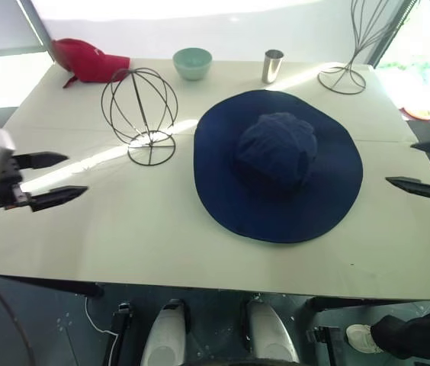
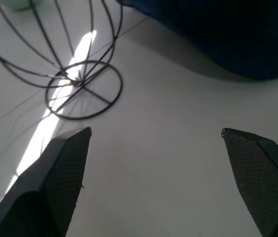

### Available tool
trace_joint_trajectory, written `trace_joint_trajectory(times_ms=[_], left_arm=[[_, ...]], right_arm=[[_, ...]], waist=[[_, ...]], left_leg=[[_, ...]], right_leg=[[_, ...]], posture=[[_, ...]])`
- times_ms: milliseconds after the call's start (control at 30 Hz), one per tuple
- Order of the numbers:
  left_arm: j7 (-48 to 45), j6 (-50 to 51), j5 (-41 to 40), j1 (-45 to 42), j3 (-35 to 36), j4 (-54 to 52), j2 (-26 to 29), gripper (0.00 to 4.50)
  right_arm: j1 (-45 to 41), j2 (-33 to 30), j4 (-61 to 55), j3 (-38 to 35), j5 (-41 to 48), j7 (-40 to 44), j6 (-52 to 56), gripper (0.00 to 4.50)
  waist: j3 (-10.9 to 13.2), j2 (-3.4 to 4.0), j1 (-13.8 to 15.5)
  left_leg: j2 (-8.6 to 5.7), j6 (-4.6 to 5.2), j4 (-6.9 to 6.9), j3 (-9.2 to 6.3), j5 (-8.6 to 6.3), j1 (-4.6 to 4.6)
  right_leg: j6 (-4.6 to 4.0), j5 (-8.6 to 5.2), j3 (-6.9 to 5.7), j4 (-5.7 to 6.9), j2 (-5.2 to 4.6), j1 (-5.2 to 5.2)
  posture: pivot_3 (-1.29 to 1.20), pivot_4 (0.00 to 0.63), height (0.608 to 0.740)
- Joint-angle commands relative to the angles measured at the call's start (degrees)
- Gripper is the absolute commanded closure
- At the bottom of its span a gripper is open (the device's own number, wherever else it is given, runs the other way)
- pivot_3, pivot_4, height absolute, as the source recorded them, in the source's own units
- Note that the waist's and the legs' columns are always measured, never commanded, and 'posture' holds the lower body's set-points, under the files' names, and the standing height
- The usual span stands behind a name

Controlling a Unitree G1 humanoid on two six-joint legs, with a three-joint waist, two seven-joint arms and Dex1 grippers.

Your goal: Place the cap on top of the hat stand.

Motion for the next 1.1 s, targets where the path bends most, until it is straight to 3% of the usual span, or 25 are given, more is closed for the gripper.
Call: trace_joint_trajectory(times_ms=[33,167,367,467,667,867,1100], left_arm=[[-4.42,1.97,-3.46,-2.39,-3.45,-4.64,1.83,0.06],[-7.97,2.58,-4.19,-7.11,-9.0,-6.17,1.87,0.06],[-12.18,2.74,-3.36,-15.46,-16.81,-3.78,0.02,0.06],[-13.55,2.07,-2.16,-17.89,-19.77,-2.77,-1.17,0.06],[-13.89,1.96,-0.8,-20.72,-21.45,-1.12,-2.67,0.06],[-13.13,2.28,-0.48,-21.36,-20.97,-0.9,-2.92,0.06],[-11.31,3.06,-1.01,-20.89,-19.79,-2.02,-2.59,0.06]], right_arm=[[4.87,2.23,-17.13,-5.57,5.1,-0.4,5.09,0.0],[11.14,6.11,-30.87,-6.56,4.9,-5.1,8.74,0.0],[29.42,11.98,-40.69,-1.42,-12.87,-10.19,-5.41,0.0],[35.49,14.86,-39.89,5.55,-24.9,-16.35,-14.04,0.0],[30.84,22.31,-34.8,17.26,-40.09,-29.17,-18.47,0.0],[25.79,27.18,-28.81,25.36,-47.33,-34.23,-20.43,0.0],[17.41,30.22,-16.98,28.15,-51.62,-41.02,-22.1,0.0]], waist=[[-0.01,-0.01,0.11],[-0.01,-0.02,0.23],[-0.12,-0.2,0.42],[-0.17,-0.29,0.13],[-0.17,-0.3,-0.11],[-0.24,-0.46,0.16],[-0.34,-0.63,-0.19]], left_leg=[[0.08,0.0,0.01,-0.01,0.0,0.01],[0.18,0.0,0.04,-0.04,0.0,0.03],[0.19,-0.01,0.22,-0.02,0.0,0.07],[0.19,-0.01,0.3,0.02,0.0,0.08],[0.27,-0.01,0.33,0.02,0.01,0.09],[0.31,-0.01,0.32,-0.05,0.01,0.1],[0.36,-0.01,0.31,-0.06,0.01,0.52]], right_leg=[[0.01,0.01,0.0,0.0,0.1,0.01],[-0.01,-0.01,0.0,0.18,0.23,-0.04],[-0.15,-0.05,0.0,0.18,0.21,0.12],[-0.15,-0.05,0.01,0.19,0.2,0.13],[-0.19,-0.03,0.04,0.31,0.31,0.05],[-0.3,-0.09,0.04,0.39,0.38,0.07],[-0.35,-0.09,0.04,0.42,0.42,0.37]], posture=[[0.0,0.15,0.739],[0.0,0.15,0.739],[0.0,0.15,0.739],[0.0,0.15,0.739],[0.0,0.15,0.739],[0.0,0.15,0.739],[0.0,0.15,0.739]])
